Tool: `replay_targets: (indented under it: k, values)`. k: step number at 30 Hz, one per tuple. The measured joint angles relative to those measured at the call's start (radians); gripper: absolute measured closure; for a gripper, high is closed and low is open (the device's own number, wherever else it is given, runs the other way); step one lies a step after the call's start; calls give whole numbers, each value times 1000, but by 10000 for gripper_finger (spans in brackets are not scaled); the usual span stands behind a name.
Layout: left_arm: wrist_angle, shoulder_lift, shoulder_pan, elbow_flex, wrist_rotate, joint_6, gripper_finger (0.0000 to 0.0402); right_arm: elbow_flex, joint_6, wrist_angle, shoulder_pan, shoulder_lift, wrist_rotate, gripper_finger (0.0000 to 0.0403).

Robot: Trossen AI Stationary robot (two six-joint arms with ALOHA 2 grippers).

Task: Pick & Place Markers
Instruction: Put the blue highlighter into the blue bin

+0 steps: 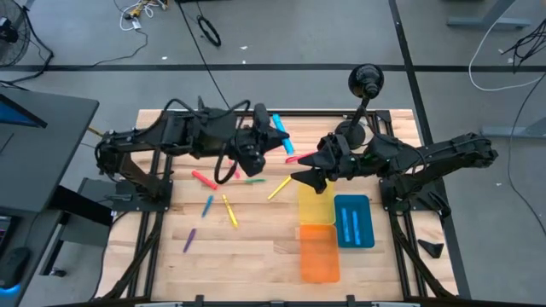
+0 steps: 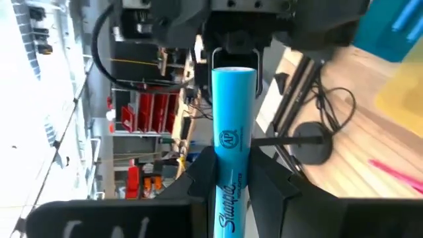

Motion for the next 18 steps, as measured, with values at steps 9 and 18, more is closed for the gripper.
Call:
replay_targets:
  k: [9, 18]
  values:
    - [29, 50, -52, 0, -20, 25, 336, 0, 0, 13, 2, 0, -1, 103]
    - [34, 68, -89, 0, -46, 1, 336, 0, 18, -15, 2, 0, -1, 116]
